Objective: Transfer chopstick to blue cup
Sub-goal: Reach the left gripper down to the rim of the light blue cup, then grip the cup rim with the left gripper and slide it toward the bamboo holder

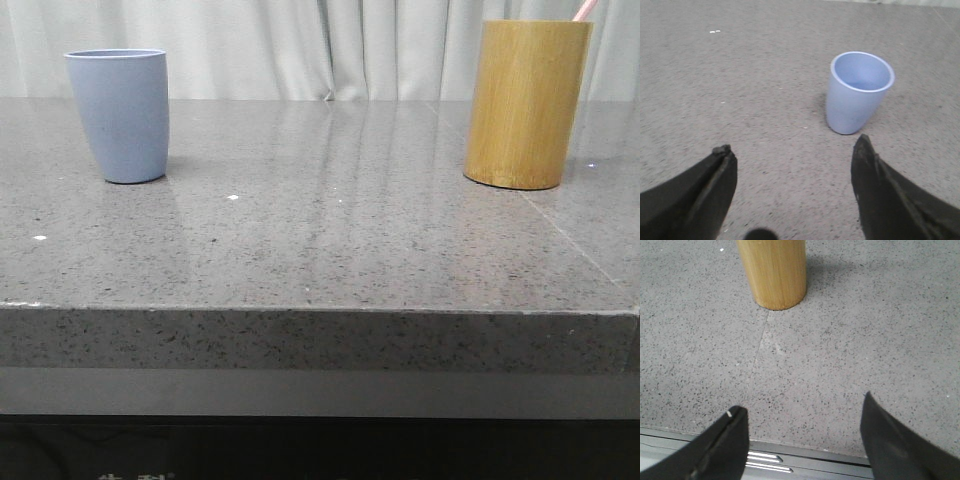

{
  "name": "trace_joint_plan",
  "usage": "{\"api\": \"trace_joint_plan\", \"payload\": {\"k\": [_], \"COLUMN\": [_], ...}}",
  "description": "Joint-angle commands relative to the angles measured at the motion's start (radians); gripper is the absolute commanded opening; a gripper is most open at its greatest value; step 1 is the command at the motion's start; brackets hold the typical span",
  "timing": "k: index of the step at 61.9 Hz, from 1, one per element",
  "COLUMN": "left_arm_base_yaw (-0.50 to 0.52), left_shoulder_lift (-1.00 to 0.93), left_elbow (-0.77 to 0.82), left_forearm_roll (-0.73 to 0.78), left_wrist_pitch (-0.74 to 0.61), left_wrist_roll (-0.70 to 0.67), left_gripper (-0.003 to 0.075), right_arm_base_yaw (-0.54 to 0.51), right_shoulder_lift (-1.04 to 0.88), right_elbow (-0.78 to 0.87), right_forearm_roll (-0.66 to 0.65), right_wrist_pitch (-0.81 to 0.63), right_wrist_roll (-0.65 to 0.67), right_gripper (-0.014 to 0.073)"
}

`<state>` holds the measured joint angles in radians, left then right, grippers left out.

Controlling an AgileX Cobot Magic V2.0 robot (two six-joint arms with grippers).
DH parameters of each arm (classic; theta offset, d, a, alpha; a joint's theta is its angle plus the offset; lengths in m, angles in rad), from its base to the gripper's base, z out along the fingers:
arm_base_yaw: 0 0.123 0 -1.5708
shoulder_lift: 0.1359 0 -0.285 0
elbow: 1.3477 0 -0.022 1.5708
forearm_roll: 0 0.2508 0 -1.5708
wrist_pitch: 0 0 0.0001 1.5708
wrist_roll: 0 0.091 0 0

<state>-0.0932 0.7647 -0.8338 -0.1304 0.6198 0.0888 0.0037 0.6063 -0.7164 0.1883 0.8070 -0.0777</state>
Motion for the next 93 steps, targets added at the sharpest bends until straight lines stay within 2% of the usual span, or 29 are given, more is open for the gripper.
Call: {"api": "trace_joint_plan", "payload": {"k": [1, 8, 17, 35, 65, 70, 82, 93], "left_arm_base_yaw": [-0.052, -0.118, -0.154, -0.151, -0.151, -0.151, -0.151, -0.151], "left_shoulder_lift": [0.056, 0.15, 0.302, 0.614, 1.015, 1.047, 1.071, 1.071], "left_elbow": [-0.077, -0.164, -0.297, -0.604, -1.002, -1.027, -1.049, -1.049], "left_forearm_roll": [-0.019, -0.007, 0.005, 0.079, 0.13, 0.13, 0.13, 0.124], "left_wrist_pitch": [-0.07, -0.061, 0.022, 0.253, 0.497, 0.497, 0.496, 0.496], "left_wrist_roll": [0.009, 0.009, 0.009, 0.009, -0.019, -0.019, -0.023, -0.023], "left_gripper": [0.0512, 0.0512, 0.0512, 0.0512, 0.0507, 0.0459, 0.0246, 0.0092], "right_arm_base_yaw": [0.0, 0.0, 0.0, 0.0, 0.0, 0.0, 0.0, 0.0], "right_shoulder_lift": [0.008, 0.008, 0.008, 0.008, 0.008, 0.008, 0.008, 0.008], "right_elbow": [-0.032, -0.032, -0.032, -0.032, -0.032, -0.032, -0.032, -0.032], "right_forearm_roll": [0.016, 0.016, 0.016, 0.016, 0.016, 0.016, 0.016, 0.016], "right_wrist_pitch": [-0.052, -0.055, -0.055, -0.054, -0.054, -0.053, -0.053, -0.055], "right_wrist_roll": [-0.013, -0.013, -0.013, -0.013, -0.013, -0.013, -0.013, -0.013], "right_gripper": [0.0519, 0.0519, 0.0519, 0.0519, 0.0519, 0.0519, 0.0519, 0.0519]}}
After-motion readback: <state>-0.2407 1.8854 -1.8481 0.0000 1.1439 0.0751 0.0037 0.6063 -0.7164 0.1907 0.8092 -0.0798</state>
